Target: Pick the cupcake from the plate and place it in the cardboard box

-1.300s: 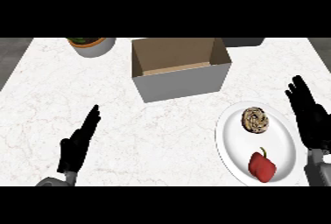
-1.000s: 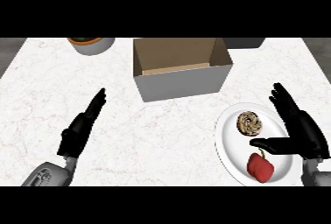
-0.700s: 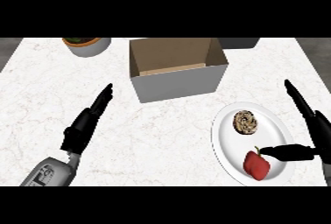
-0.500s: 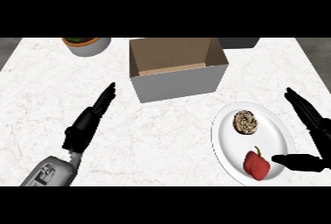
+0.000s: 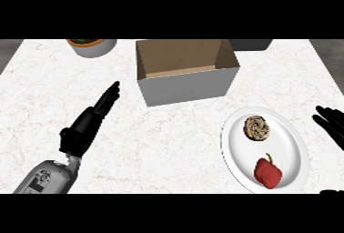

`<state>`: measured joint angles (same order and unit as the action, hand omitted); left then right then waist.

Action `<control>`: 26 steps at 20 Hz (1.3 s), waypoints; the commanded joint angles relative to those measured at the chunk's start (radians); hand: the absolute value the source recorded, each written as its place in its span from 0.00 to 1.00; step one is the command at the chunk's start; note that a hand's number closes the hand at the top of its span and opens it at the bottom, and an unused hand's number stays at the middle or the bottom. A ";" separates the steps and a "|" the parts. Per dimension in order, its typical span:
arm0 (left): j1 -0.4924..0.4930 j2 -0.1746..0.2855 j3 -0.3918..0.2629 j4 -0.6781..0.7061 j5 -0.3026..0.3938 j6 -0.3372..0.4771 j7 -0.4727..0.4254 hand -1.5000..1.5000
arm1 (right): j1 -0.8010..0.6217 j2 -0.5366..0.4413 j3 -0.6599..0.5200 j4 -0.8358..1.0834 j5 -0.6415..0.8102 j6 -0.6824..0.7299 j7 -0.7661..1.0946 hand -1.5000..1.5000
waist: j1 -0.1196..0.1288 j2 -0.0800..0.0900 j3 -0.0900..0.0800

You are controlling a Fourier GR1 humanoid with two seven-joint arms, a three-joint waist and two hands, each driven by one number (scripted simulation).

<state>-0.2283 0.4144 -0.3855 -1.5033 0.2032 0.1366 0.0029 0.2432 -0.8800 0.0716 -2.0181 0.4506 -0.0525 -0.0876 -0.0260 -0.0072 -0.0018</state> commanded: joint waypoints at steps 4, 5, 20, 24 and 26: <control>-0.033 -0.002 0.032 -0.016 0.002 -0.038 0.049 0.50 | 0.042 -0.062 -0.005 -0.265 -0.095 0.259 0.304 0.00 | 0.015 0.005 0.000; -0.072 -0.058 0.004 0.005 -0.026 -0.006 0.086 0.50 | 0.006 -0.064 -0.006 -0.205 -0.110 0.290 0.293 0.00 | 0.019 0.007 0.001; 0.019 -0.120 0.074 -0.070 -0.124 -0.083 0.092 0.50 | -0.239 0.244 0.146 0.061 0.117 0.378 0.352 0.00 | 0.032 0.008 0.002; 0.038 -0.146 0.094 -0.040 -0.163 -0.101 0.056 0.50 | -0.297 0.313 0.155 0.097 0.143 0.442 0.425 0.00 | 0.029 0.007 0.002; -0.016 -0.156 0.120 0.055 -0.166 -0.142 0.007 0.50 | -0.304 0.332 0.165 0.184 0.199 0.401 0.345 0.00 | 0.027 0.008 0.002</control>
<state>-0.2262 0.2831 -0.2840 -1.5027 0.0664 0.0214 0.0489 -0.0297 -0.6033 0.2110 -1.9319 0.5728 0.3624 0.2922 0.0024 0.0006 -0.0001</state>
